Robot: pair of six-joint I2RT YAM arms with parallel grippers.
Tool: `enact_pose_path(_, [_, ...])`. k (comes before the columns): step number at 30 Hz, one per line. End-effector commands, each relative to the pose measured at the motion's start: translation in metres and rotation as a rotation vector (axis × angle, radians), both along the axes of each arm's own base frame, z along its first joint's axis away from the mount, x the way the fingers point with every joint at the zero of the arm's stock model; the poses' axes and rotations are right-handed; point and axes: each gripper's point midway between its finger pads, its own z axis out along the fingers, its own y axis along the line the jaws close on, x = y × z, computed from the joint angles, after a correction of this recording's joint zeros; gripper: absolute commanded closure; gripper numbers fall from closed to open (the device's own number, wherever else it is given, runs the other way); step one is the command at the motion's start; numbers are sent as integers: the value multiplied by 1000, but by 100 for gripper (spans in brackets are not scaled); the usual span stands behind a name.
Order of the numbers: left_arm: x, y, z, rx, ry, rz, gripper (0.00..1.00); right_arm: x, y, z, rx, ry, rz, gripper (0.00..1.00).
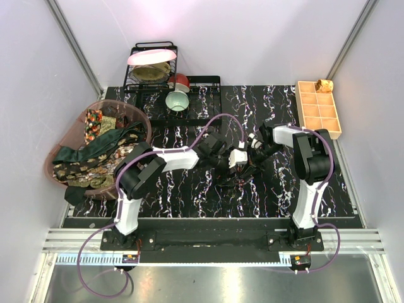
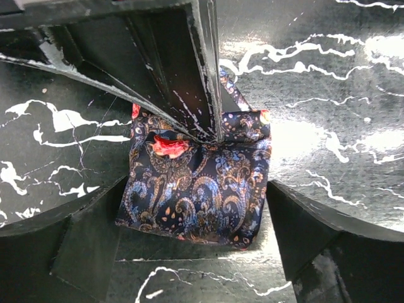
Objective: Roll the ties
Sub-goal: Roll the tie at the center of the board, then pick up the tie at the center of the board.
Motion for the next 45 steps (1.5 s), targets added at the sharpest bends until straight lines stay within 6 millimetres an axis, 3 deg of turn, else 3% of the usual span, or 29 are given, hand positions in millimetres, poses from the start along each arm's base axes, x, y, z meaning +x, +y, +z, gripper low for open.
enact_pose_path(1, [6,-18,15,-75,-59,-68,14,6,-31,-49,-227,-60,68,100])
enact_pose_path(5, [7,-15,12,-32,-75,-74,32,10,-29,-49,-214,-64,71,100])
enact_pose_path(6, [5,-14,10,-17,-72,-79,43,11,-27,-49,-210,-66,73,100])
enact_pose_path(12, [-4,22,-10,158,-83,-67,60,29,-14,-31,-126,-111,69,98])
enact_pose_path(16, [-8,45,-23,260,-98,-41,65,36,-11,-1,-24,-146,38,71])
enact_pose_path(19, [-7,55,-34,316,-103,-23,67,34,-13,20,47,-159,10,61])
enact_pose_path(21, [-8,58,-38,337,-94,-22,69,30,-18,27,71,-172,-7,46])
enact_pose_path(23, [-7,56,-38,340,-92,-19,74,25,-19,29,97,-194,-10,26])
enact_pose_path(24, [-7,56,-39,344,-87,-21,75,24,-19,28,109,-202,-16,23])
enact_pose_path(29, [-6,55,-43,370,-75,-24,81,26,-13,11,145,-221,-64,21])
enact_pose_path(36, [-6,52,-43,371,-68,-33,83,32,-5,-9,182,-208,-79,18])
enact_pose_path(39, [-6,53,-44,373,-63,-32,83,27,2,-4,248,-204,-65,20])
enact_pose_path(45, [-4,51,-44,374,-62,-34,83,17,15,27,421,-237,-33,29])
